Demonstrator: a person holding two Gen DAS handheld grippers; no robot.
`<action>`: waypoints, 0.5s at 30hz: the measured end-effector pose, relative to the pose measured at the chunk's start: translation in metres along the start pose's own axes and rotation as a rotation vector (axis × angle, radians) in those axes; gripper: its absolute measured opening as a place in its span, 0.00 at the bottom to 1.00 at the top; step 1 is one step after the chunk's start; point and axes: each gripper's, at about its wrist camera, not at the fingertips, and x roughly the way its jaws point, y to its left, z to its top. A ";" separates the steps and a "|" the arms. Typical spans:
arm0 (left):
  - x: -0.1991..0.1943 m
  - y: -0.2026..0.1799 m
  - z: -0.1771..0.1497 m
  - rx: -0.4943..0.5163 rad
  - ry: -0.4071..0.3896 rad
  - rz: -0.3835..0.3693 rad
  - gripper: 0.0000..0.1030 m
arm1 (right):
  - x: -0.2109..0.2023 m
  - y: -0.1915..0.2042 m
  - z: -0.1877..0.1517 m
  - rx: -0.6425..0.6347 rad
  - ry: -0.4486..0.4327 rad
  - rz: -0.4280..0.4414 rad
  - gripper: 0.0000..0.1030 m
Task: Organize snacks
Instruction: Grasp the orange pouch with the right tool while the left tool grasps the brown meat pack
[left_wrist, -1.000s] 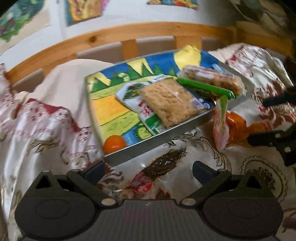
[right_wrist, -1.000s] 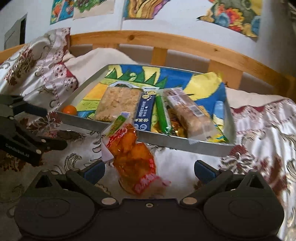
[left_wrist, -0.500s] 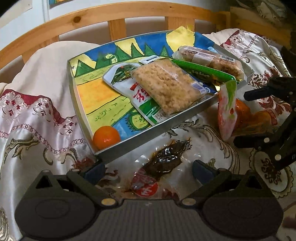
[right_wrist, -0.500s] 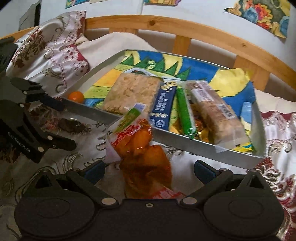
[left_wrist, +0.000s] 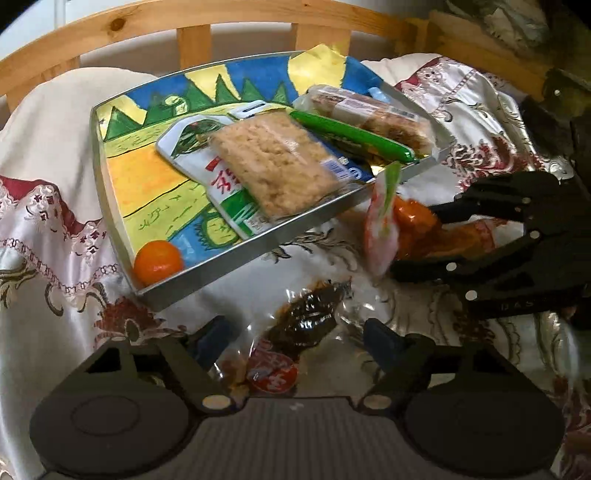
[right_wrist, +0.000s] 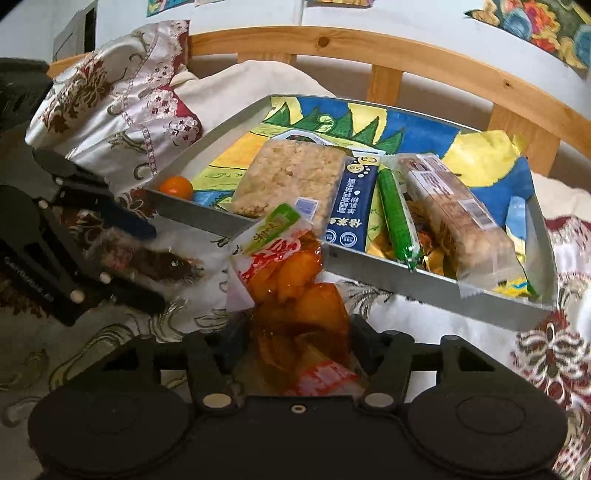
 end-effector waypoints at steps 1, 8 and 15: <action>0.000 -0.001 0.001 0.013 0.005 0.001 0.80 | -0.002 0.000 -0.001 0.008 0.001 0.001 0.57; 0.010 -0.014 0.007 0.202 0.059 0.014 0.93 | 0.000 -0.004 0.001 0.007 0.002 0.010 0.74; 0.015 -0.015 0.014 0.233 0.087 0.001 0.83 | 0.009 -0.001 0.008 -0.045 0.011 0.036 0.75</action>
